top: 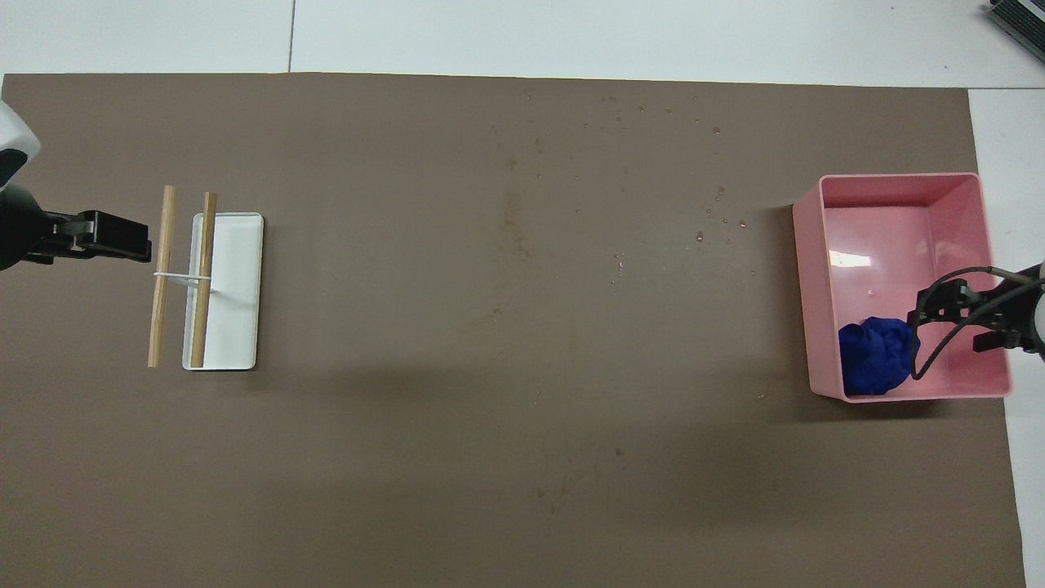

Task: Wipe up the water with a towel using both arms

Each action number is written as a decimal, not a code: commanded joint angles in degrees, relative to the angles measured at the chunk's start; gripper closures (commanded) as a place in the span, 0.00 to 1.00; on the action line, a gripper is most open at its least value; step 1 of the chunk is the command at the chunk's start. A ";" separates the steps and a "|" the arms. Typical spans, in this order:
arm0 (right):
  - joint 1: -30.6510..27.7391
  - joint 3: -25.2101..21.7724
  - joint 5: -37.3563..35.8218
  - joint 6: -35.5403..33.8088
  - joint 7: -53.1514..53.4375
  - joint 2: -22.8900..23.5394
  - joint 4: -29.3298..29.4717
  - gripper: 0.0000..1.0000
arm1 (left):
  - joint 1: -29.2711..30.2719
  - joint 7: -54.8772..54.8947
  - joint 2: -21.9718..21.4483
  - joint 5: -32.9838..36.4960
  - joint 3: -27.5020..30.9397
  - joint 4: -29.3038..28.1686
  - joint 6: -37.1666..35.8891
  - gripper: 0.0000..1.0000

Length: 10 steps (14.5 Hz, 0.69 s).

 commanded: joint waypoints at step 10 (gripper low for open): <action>21.56 1.50 -4.49 -10.58 19.56 -3.83 17.29 0.00 | -0.33 0.12 -1.11 1.16 0.35 -0.68 -0.68 0.00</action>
